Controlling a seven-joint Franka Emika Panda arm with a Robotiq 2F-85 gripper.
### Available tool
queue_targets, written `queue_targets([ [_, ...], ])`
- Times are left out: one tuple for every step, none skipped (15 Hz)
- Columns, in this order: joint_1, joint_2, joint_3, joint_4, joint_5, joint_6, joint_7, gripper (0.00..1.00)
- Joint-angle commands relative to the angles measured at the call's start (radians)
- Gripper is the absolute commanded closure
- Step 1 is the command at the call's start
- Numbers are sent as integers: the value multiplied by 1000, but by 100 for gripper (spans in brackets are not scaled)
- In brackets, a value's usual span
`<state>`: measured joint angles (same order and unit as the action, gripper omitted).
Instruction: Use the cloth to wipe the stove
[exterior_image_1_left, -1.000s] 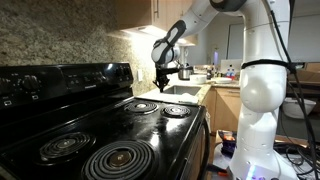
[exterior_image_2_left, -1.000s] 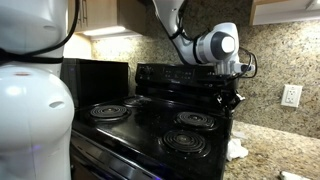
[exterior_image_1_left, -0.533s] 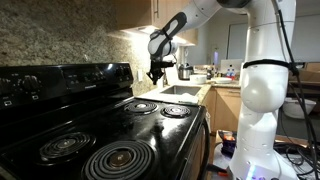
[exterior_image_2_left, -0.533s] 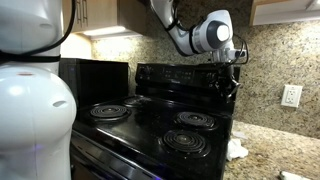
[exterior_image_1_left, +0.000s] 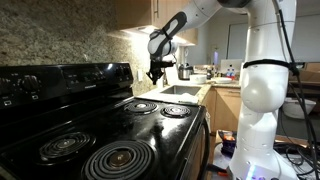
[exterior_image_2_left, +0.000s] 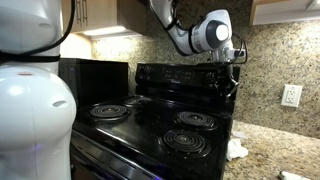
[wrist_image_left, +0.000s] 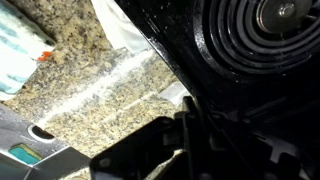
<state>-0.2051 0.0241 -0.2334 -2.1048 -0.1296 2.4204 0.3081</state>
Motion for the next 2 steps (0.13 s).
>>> queue_targets([
  [-4, 1, 3, 4, 3, -4, -4, 93],
  [-4, 1, 3, 4, 3, -4, -4, 93],
])
